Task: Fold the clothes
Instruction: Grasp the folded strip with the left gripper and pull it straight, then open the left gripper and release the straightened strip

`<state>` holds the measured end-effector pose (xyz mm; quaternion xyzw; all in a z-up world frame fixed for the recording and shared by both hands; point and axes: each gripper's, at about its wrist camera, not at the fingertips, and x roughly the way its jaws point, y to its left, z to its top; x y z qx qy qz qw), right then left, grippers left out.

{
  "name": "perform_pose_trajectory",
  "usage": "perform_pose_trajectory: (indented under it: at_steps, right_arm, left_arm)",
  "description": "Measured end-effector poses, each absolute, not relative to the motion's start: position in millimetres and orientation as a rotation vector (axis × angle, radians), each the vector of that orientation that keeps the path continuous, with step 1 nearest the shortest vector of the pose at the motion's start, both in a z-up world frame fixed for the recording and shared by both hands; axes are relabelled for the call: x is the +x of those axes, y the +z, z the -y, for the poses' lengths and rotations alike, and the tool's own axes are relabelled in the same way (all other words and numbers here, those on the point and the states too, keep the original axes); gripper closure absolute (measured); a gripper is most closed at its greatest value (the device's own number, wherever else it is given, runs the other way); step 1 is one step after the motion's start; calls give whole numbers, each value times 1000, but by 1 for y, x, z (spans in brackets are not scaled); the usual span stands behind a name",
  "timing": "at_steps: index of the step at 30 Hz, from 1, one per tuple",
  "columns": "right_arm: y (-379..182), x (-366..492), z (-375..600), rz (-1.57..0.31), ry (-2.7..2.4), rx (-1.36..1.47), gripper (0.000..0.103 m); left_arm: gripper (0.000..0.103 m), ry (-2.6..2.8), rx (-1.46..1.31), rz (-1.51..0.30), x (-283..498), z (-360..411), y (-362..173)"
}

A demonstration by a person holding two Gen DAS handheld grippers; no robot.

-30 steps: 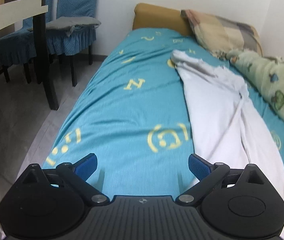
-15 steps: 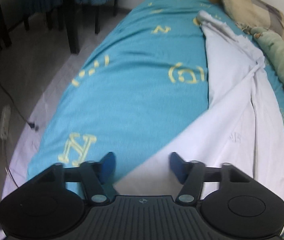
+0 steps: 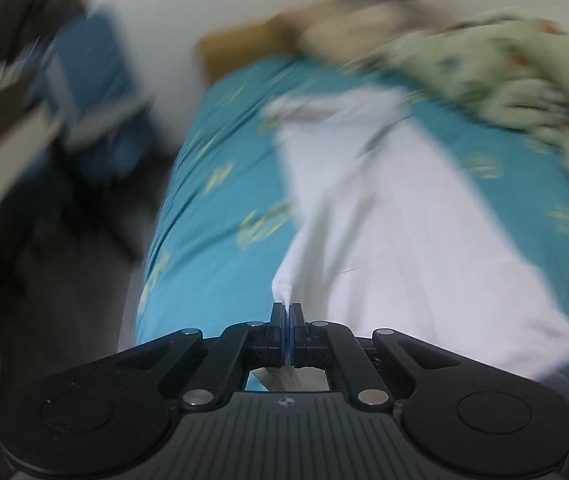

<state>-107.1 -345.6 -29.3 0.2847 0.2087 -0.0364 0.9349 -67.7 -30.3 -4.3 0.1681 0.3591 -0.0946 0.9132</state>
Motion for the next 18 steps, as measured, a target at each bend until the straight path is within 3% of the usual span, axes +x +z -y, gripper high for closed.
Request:
perform_pose_trajectory:
  at_steps: [4,11,14,15,18]
  right_arm:
    - [-29,-107,354,-420,-75,599,18]
    - [-33,-105,358,-448,-62,607,18]
    - [-35,-103,356,-460,-51,600,18]
    - [-36,-103,355,-463,-49,597,18]
    - [-38,-100,352,-472,-49,581,18]
  left_arm:
    - [102,-330,365,-697,-102,80,-2]
    - [100,-432,364,-863,-92,119,-61]
    - [76,-444,320,-880,-87,113,-59]
    - [57,-443,309,-877,-87,111,-56]
    - [43,-446,271,-834,-83,100,-42]
